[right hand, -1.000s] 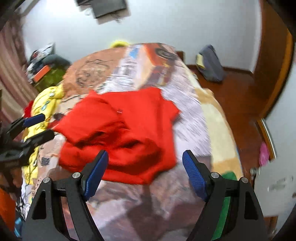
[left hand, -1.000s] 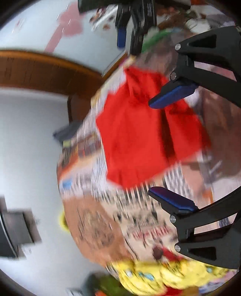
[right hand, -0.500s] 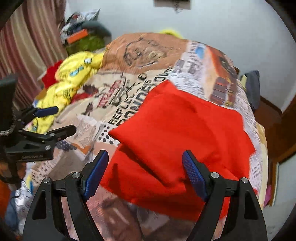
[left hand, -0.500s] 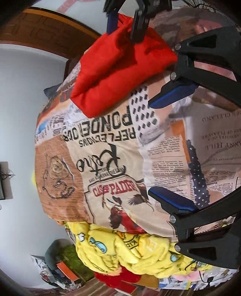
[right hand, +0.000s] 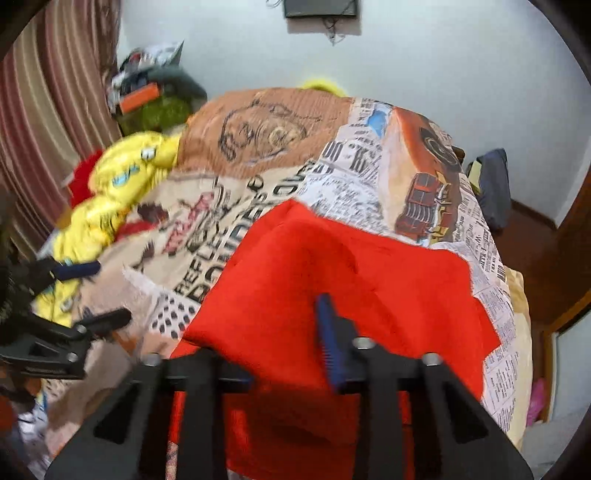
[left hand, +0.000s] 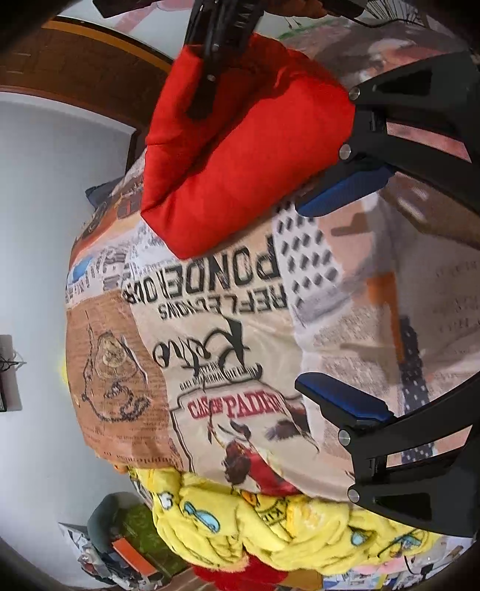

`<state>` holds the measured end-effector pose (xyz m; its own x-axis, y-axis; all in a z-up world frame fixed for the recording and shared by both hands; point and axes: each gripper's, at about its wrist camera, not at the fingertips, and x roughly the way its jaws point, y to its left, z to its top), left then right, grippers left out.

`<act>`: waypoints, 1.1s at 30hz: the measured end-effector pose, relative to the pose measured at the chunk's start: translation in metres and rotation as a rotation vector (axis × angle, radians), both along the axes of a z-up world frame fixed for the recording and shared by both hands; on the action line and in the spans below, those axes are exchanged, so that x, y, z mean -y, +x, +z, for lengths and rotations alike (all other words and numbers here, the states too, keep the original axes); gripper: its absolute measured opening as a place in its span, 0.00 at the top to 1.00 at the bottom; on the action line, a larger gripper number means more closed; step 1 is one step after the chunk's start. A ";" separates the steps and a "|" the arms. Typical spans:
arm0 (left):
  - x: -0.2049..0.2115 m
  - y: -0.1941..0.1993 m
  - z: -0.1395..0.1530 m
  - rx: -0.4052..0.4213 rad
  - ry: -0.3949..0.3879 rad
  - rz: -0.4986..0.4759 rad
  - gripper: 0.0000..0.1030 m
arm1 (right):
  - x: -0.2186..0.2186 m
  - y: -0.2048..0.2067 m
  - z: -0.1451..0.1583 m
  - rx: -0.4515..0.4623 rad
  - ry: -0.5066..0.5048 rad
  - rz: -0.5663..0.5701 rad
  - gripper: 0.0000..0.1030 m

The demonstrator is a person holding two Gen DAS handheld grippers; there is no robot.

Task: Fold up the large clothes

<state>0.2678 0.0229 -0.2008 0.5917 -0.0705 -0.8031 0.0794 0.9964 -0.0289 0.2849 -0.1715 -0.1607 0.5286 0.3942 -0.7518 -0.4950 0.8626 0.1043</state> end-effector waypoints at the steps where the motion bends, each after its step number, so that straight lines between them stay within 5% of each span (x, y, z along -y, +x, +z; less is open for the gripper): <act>1: 0.003 0.003 0.001 0.000 -0.014 -0.007 0.17 | 0.008 0.003 0.006 0.002 0.012 -0.007 0.85; 7: 0.035 0.019 0.009 0.011 -0.062 -0.069 0.17 | 0.045 0.026 0.028 0.022 0.070 -0.084 0.90; 14: 0.067 0.030 0.000 -0.007 -0.019 -0.113 0.16 | 0.075 0.070 0.009 -0.032 0.046 -0.205 0.89; 21: 0.062 0.028 -0.001 -0.016 -0.004 -0.111 0.14 | 0.103 0.073 0.016 0.059 -0.106 -0.353 0.80; 26: 0.057 0.024 -0.005 -0.029 -0.018 -0.091 0.12 | 0.125 0.046 0.033 -0.018 -0.013 -0.304 0.42; 33: 0.060 0.004 -0.001 -0.029 0.004 -0.088 0.12 | 0.139 -0.012 0.022 -0.119 0.135 -0.261 0.32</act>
<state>0.2722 -0.0373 -0.2020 0.5597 -0.1185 -0.8202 0.1663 0.9857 -0.0290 0.2728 -0.3103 -0.1388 0.5365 0.3567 -0.7648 -0.2357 0.9336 0.2700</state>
